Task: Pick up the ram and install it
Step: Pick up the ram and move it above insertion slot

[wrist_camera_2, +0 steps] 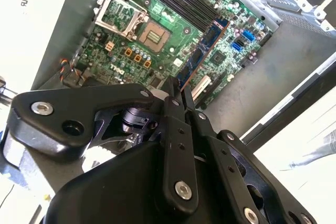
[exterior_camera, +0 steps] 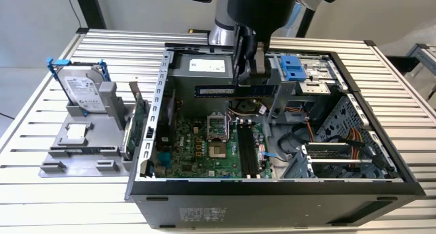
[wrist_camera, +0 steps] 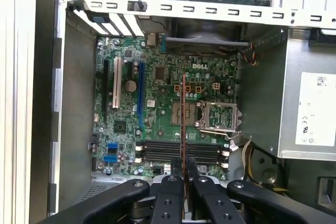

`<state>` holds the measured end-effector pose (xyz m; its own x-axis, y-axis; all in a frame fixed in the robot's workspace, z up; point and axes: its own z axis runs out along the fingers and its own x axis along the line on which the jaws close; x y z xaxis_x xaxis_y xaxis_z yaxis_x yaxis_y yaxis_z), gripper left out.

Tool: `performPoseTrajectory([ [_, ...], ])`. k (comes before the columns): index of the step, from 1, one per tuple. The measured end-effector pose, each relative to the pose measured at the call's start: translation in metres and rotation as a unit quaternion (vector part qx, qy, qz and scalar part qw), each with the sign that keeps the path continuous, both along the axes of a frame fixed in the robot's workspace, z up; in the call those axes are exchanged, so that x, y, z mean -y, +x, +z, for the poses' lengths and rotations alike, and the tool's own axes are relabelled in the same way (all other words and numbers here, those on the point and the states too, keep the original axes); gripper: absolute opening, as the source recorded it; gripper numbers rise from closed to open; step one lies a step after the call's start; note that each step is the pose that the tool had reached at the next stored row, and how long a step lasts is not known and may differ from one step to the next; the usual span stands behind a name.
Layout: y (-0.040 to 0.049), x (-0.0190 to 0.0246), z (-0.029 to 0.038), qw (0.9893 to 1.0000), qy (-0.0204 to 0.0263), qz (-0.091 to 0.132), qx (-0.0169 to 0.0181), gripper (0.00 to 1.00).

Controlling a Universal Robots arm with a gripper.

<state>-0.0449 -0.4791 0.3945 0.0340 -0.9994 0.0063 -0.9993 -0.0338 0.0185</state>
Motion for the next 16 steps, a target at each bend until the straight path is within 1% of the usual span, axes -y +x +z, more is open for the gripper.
performPoseTrajectory([
  [7, 0.0016, -0.0004, 0.0, 1.0, 0.0, 0.0, 0.0, 0.0],
  [16, 0.0069, -0.0019, 0.0, 1.0, 0.0, 0.0, 0.0, 0.0],
])
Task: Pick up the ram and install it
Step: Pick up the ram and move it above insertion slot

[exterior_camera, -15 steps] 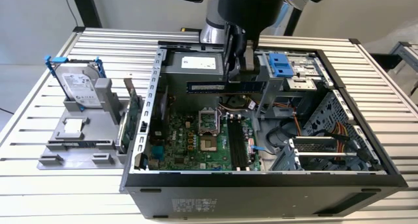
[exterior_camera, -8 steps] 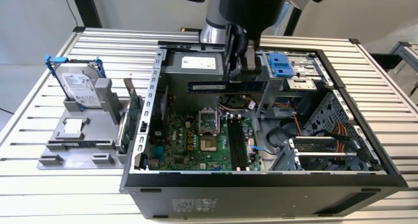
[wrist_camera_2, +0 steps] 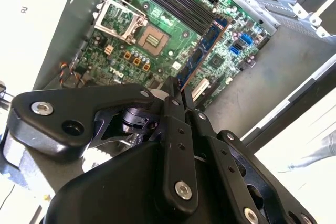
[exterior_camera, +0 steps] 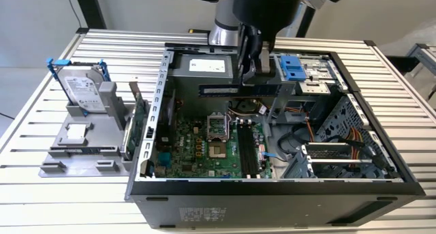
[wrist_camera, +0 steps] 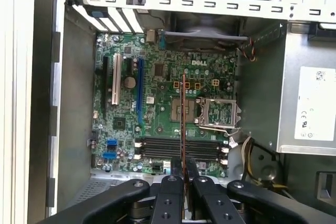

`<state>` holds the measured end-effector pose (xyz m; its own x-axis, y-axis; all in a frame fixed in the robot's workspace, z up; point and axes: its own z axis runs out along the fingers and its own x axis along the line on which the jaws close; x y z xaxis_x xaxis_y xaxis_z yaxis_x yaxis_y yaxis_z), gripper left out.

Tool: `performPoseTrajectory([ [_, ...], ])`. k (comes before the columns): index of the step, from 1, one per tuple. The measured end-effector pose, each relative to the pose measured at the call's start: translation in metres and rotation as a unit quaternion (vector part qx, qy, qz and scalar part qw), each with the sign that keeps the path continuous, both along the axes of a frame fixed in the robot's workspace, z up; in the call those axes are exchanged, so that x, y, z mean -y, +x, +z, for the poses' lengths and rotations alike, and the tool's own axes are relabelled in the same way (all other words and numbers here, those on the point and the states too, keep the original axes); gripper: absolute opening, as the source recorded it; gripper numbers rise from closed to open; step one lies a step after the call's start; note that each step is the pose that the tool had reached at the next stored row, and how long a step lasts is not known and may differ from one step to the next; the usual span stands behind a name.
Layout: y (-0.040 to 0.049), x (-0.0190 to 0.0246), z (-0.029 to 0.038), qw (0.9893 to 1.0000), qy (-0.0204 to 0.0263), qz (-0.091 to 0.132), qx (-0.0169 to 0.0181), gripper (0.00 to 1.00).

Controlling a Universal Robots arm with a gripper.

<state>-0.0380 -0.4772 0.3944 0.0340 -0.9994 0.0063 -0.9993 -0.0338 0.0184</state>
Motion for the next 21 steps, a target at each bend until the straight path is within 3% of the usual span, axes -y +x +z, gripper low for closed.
performPoseTrajectory([
  [10, 0.0115, -0.0041, 0.0, 1.0, 0.0, -0.002, 0.0, 0.0],
  [21, 0.0196, -0.0195, 0.0, 1.0, 0.0, -0.006, 0.0, 0.0],
])
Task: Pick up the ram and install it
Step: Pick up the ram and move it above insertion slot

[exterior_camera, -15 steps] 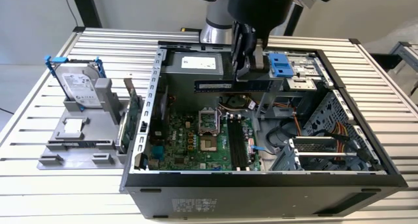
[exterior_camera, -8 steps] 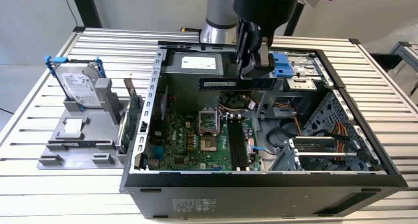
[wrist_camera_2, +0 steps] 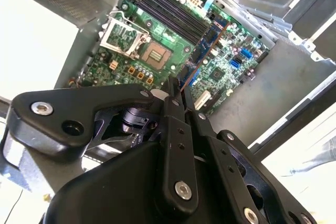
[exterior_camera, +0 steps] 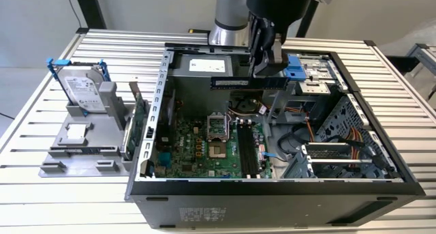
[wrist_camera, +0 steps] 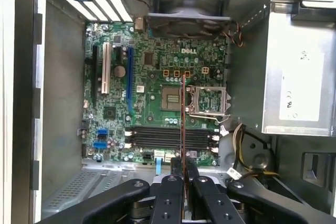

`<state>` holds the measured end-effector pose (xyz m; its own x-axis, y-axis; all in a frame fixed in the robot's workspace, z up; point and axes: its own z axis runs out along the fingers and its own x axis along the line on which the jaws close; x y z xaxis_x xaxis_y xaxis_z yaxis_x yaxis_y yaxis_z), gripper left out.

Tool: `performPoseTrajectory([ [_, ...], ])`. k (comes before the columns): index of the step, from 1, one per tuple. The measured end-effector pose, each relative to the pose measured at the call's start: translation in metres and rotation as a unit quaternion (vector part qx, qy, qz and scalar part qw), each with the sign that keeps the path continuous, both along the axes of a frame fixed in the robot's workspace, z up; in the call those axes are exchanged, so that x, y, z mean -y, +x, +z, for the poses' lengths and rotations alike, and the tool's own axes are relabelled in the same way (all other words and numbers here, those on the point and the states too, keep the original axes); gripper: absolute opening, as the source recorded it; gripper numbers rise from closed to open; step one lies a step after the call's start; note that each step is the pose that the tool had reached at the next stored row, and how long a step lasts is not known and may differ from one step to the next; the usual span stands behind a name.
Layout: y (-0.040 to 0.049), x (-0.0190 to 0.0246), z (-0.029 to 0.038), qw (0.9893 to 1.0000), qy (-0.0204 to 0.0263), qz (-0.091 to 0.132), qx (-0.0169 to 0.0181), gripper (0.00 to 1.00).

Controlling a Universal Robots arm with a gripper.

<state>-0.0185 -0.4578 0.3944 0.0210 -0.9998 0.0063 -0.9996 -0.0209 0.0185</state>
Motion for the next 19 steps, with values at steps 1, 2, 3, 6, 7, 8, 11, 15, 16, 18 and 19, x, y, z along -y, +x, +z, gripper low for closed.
performPoseTrajectory([
  [1, 0.0006, -0.0012, 0.0, 1.0, 0.0, 0.0, 0.0, 0.0],
  [2, 0.0013, -0.0022, 0.0, 1.0, -0.0001, -0.001, 0.0, 0.0],
  [3, 0.0017, -0.003, 0.0, 1.0, -0.0001, -0.001, 0.0, 0.0],
  [6, 0.003, -0.0049, 0.0, 1.0, 0.0, -0.002, 0.0, 0.0],
  [7, 0.0033, -0.0053, 0.0, 1.0, 0.0, -0.002, 0.0, 0.0],
  [8, 0.0035, -0.0056, 0.0, 1.0, 0.0, -0.002, 0.0, 0.0],
  [11, 0.0041, -0.0066, 0.0, 1.0, -0.0001, -0.002, 0.0, 0.0],
  [15, 0.0064, -0.0073, 0.0, 1.0, 0.0, -0.005, 0.0, 0.0],
  [16, 0.0073, -0.0074, 0.0, 1.0, 0.0, -0.008, 0.0, 0.0],
  [18, 0.0102, -0.0074, 0.0, 1.0, -0.0001, -0.01, 0.0, 0.0],
  [19, 0.0116, -0.0074, 0.0, 0.9999, -0.0001, -0.011, 0.0, 0.0],
])
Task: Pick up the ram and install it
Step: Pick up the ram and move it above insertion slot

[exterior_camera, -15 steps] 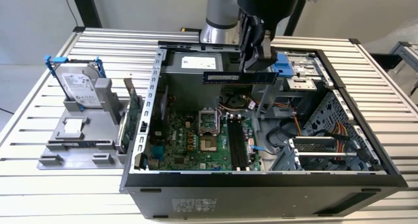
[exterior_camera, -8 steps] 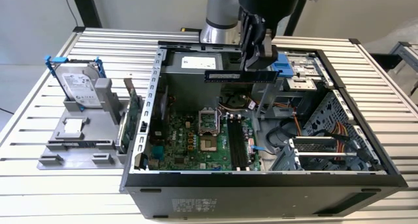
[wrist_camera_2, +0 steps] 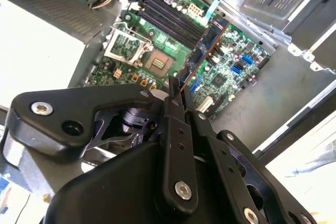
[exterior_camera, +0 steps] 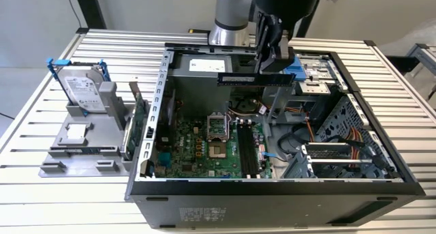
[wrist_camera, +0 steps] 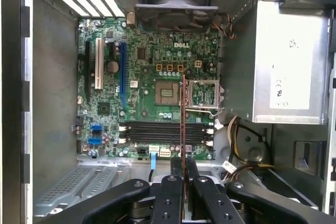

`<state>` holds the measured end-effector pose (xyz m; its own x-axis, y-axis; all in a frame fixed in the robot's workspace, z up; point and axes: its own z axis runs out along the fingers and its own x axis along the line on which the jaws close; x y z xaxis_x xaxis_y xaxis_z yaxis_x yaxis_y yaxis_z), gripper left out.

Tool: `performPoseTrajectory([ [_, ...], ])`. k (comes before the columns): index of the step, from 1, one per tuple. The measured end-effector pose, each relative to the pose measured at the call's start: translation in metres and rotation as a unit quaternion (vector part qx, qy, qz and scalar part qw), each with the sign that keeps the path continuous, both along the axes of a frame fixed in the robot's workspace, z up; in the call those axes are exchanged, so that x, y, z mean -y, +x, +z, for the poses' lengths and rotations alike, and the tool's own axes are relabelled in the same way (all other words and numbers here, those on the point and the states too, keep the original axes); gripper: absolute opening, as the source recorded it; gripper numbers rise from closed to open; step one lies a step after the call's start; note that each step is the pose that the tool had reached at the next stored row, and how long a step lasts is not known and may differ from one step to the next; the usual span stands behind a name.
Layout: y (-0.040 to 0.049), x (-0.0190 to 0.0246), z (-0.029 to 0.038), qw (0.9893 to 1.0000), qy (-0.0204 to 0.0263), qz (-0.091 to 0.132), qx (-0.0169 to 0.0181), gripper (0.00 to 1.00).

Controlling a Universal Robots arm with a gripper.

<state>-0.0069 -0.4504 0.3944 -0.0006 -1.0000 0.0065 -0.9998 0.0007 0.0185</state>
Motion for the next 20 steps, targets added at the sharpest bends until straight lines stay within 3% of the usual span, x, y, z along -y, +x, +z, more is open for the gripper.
performPoseTrajectory([
  [9, 0.0028, 0.0004, 0.0, 0.9997, 0.0, -0.024, 0.0, 0.0],
  [20, 0.012, 0.0043, -0.0001, 0.9996, 0.0, -0.029, 0.0, 0.0],
])
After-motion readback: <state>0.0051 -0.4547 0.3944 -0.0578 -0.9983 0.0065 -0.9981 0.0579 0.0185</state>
